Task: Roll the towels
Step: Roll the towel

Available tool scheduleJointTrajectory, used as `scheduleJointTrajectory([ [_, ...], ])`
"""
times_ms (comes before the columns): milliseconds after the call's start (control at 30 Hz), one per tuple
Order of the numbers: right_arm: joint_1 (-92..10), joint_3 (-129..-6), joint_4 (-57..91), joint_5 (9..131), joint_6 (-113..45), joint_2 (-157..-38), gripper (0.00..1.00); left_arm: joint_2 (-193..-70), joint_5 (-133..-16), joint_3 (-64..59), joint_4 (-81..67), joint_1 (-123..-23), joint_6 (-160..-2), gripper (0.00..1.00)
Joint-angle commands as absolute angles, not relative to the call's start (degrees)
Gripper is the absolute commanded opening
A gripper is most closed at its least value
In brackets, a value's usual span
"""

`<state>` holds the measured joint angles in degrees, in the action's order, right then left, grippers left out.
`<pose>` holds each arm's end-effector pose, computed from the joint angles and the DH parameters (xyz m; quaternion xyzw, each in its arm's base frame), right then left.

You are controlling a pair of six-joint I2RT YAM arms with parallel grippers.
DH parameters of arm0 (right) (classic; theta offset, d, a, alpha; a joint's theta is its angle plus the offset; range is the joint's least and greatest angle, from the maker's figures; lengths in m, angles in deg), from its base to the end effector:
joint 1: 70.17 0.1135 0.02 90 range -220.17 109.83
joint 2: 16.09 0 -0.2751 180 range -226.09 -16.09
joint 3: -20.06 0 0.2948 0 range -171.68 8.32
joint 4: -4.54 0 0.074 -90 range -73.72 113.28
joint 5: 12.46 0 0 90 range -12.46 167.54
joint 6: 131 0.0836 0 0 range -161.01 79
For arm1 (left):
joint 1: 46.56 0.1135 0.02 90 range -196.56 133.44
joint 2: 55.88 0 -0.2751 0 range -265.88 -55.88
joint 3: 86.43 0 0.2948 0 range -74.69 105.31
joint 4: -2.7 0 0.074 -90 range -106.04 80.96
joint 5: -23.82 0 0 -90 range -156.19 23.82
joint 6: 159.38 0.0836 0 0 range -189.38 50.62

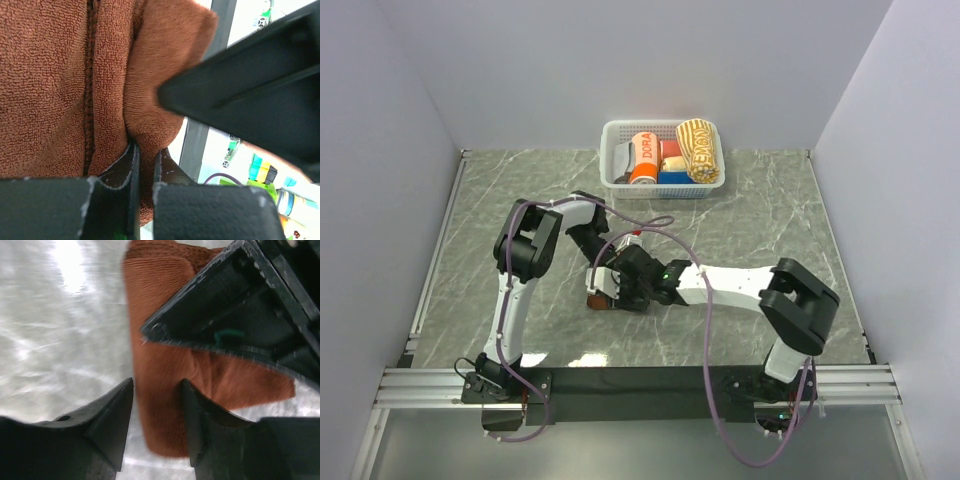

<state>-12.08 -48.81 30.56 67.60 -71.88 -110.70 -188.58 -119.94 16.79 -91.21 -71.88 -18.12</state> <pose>0.2015 0.3509 0.1369 -0.6798 0.6517 0.1563 0.2979 0.3285 -0.2300 0.0675 -0.4275 -0.7511 0.4795 0.1525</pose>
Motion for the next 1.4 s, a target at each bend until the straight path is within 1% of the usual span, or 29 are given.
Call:
scheduleJointTrajectory([
  [0, -12.25, -48.81, 25.25, 70.94, -74.49, -115.13, 0.45, -192.90, -107.93, 15.31, -80.85, -72.05, -15.42, 0.06],
  [33, -12.16, -48.46, 25.42, 70.68, -74.67, -116.62, 0.39, -192.99, -107.93, 15.22, -80.93, -71.96, -15.07, 0.07],
  [67, -12.25, -48.37, 25.86, 70.16, -74.67, -116.99, 0.30, -193.07, -107.85, 15.22, -81.02, -71.96, -14.89, 0.08],
  [100, -12.25, -48.37, 26.47, 69.55, -74.84, -117.08, 0.12, -192.99, -108.11, 15.22, -80.93, -71.61, -14.80, 0.08],
  [133, -12.25, -49.07, 28.48, 68.41, -74.23, -116.99, 0.05, -192.73, -108.37, 15.22, -80.85, -71.26, -14.54, 0.09],
  [167, -12.34, -49.60, 29.80, 65.79, -73.71, -116.81, 0.00, -192.03, -109.76, 15.31, -80.76, -70.82, -14.54, 0.09],
  [200, -12.34, -50.12, 31.38, 64.37, -73.61, -116.64, 0.00, -191.50, -110.65, 15.31, -80.41, -69.60, -14.71, 0.10],
  [333, -13.30, -54.42, 41.91, 56.02, -71.07, -118.04, 0.00, -186.58, -116.10, 13.65, -75.94, -64.94, -17.69, 0.23],
  [400, -13.74, -55.57, 44.66, 51.72, -70.10, -118.92, 0.00, -184.12, -118.11, 13.20, -74.52, -61.88, -19.54, 0.28],
  [433, -14.44, -56.80, 46.93, 50.39, -69.23, -120.14, 0.00, -183.50, -118.56, 12.85, -74.08, -60.90, -20.33, 0.34],
  [533, -15.93, -60.04, 50.80, 45.82, -66.94, -123.39, 0.00, -181.30, -120.06, 11.71, -73.99, -56.77, -20.61, 0.40],
  [633, -18.57, -63.47, 53.88, 41.43, -65.10, -126.82, 0.00, -179.46, -121.81, 10.40, -75.30, -52.73, -19.55, 0.43],
  [833, -24.11, -69.36, 58.63, 33.34, -61.58, -133.41, 0.00, -172.61, -124.02, 4.70, -74.35, -42.88, -19.46, 0.45],
  [967, -26.13, -72.45, 61.10, 28.51, -60.43, -138.25, 0.00, -161.64, -121.66, -1.46, -69.26, -38.66, -20.78, 0.45],
  [1000, -26.40, -73.06, 61.71, 28.06, -60.25, -140.26, 0.00, -159.26, -120.86, -4.96, -67.50, -38.22, -20.43, 0.46],
  [1033, -26.83, -74.63, 63.46, 27.53, -60.34, -141.32, 0.00, -154.02, -119.81, -6.99, -64.70, -38.30, -19.99, 0.46],
  [1133, -27.62, -78.77, 67.06, 26.12, -60.08, -146.42, 0.00, -146.43, -115.68, -14.90, -58.55, -40.05, -17.98, 0.52],
  [1167, -27.80, -79.83, 67.95, 25.86, -60.08, -147.74, 0.00, -141.62, -114.19, -16.84, -57.04, -42.75, -17.36, 0.53],
  [1233, -28.07, -82.28, 69.36, 25.59, -59.29, -151.08, 0.00, -136.76, -109.35, -22.90, -53.27, -46.19, -16.47, 0.56],
  [1267, -28.50, -82.82, 69.63, 25.51, -59.29, -151.96, 0.00, -132.30, -107.60, -24.84, -49.68, -51.08, -16.39, 0.56],
  [1300, -28.51, -83.52, 69.80, 25.16, -59.11, -152.93, 0.00, -129.99, -105.49, -28.07, -47.47, -53.31, -16.30, 0.58],
  [1333, -28.68, -83.44, 69.37, 25.33, -58.94, -153.02, 0.00, -127.79, -104.17, -29.67, -45.53, -55.42, -16.38, 0.61],
  [1367, -28.86, -83.44, 69.02, 25.50, -58.85, -153.02, 0.00, -124.12, -103.11, -30.99, -41.42, -59.35, -16.82, 0.63],
])
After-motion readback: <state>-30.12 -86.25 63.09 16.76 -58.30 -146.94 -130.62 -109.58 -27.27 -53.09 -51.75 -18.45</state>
